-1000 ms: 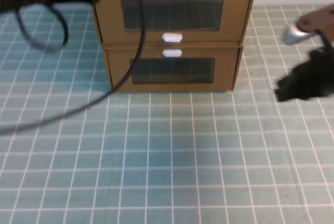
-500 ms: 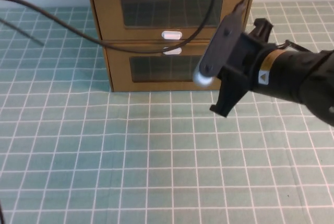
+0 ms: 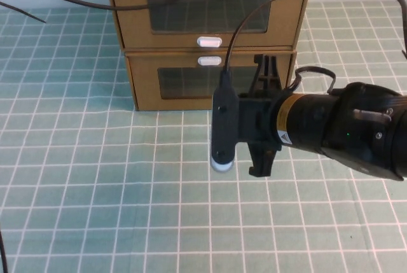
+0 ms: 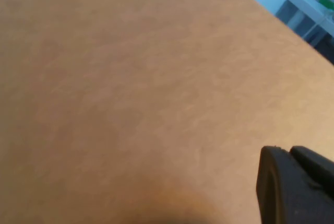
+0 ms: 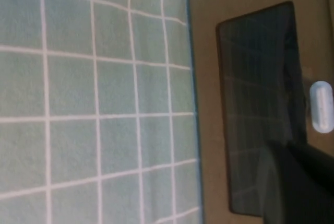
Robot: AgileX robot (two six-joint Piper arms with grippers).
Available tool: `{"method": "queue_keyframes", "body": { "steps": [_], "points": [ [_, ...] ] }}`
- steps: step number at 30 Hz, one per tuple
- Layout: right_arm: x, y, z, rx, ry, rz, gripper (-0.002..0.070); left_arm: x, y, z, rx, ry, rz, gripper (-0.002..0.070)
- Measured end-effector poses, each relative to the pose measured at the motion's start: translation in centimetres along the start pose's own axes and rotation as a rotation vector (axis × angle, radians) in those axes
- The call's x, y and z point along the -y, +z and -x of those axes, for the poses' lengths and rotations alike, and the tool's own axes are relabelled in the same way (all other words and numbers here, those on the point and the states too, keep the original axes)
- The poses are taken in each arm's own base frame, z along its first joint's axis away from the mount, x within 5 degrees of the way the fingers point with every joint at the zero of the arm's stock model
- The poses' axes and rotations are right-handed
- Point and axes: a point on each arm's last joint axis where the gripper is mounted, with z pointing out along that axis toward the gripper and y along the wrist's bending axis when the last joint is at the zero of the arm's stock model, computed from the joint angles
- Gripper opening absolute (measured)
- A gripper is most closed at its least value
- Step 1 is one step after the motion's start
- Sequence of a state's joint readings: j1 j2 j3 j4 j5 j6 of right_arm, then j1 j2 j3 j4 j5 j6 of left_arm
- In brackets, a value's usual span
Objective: Open the shoe box
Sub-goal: 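Pull the top drawer of the cardboard box fully open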
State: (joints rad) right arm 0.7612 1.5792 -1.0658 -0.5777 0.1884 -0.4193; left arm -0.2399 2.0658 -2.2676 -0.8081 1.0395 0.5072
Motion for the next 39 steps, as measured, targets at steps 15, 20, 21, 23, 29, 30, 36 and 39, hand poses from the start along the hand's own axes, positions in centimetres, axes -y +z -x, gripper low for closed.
{"method": "queue_keyframes", "body": {
  "steps": [15, 20, 21, 23, 29, 30, 36, 39],
  "points": [
    [6.0, 2.5, 1.8, -0.221, -0.053, -0.23, -0.0013, -1.1, 1.1, -1.0, -0.047, -0.122, -0.051, -0.0003],
    [6.4, 4.0, 2.8, -0.178, -0.117, -0.388, -0.0013, -1.2, 1.3, -1.2, -0.057, -0.125, -0.057, -0.0003],
    [6.2, 4.4, 2.9, -0.165, -0.12, -0.391, -0.0013, -1.2, 1.2, -1.1, -0.058, -0.124, -0.058, -0.0003],
    [5.6, 5.2, 3.0, -0.151, -0.124, -0.381, -0.0013, -1.2, 1.2, -1.2, -0.061, -0.125, -0.06, -0.0003],
    [4.2, 7.3, 2.5, -0.159, -0.083, -0.346, 0.0033, -1.3, 1.2, -1.2, -0.065, -0.125, -0.059, -0.0003],
    [4.1, 7.5, 2.4, -0.16, -0.078, -0.342, 0.0053, -1.2, 1.2, -1.2, -0.064, -0.126, -0.061, -0.0003],
    [4.3, 7.5, 2.6, -0.154, -0.064, -0.349, 0.0267, -1.4, 1.3, -1.3, -0.065, -0.131, -0.063, -0.0003],
    [4.6, 7.4, 2.8, -0.148, -0.062, -0.36, 0.0307, -1.5, 1.3, -1.3, -0.065, -0.136, -0.068, -0.0004]
  ]
}}
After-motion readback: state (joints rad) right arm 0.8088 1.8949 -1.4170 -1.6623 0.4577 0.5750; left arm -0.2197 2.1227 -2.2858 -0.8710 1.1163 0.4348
